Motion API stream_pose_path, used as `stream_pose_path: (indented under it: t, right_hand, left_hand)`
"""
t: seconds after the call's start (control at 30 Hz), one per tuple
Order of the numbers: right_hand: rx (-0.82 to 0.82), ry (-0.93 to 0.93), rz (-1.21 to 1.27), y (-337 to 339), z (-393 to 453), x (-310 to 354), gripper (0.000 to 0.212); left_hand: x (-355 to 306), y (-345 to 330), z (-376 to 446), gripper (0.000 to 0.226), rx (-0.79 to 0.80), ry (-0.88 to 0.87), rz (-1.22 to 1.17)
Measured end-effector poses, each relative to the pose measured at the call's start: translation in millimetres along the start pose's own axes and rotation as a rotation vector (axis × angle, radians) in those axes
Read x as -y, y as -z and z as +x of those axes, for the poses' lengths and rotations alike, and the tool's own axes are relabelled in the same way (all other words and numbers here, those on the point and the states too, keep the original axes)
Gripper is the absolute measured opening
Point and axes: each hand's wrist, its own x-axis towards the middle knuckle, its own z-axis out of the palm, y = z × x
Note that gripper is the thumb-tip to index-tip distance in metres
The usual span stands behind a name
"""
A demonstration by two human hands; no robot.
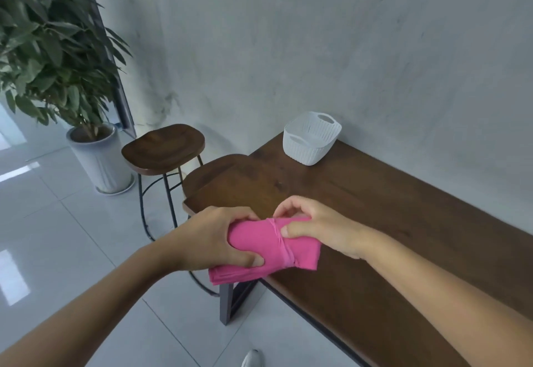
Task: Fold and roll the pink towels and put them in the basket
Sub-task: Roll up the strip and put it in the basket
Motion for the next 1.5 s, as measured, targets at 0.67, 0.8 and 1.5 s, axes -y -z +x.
stream_pose_path:
  t: [0.67,0.8,1.5]
  right_hand:
    - [-0.81,-0.062,0.463,155.3,110.5,-85.3,0.024]
    - [-0.871,-0.087,0.442,163.0,110.4,-84.1,0.024]
    - [-1.262,-0.373,0.454,98.7,112.2,-71.5,0.019]
  left_hand:
    - [16.5,53.0,339.6,0.07,-0.256,0.258,-0.109]
    - [9.4,50.5,400.1,0.064,-0.289,0.317,0.226]
    - [60.8,9.3,464.7,0.06,0.161,0.1,0.419]
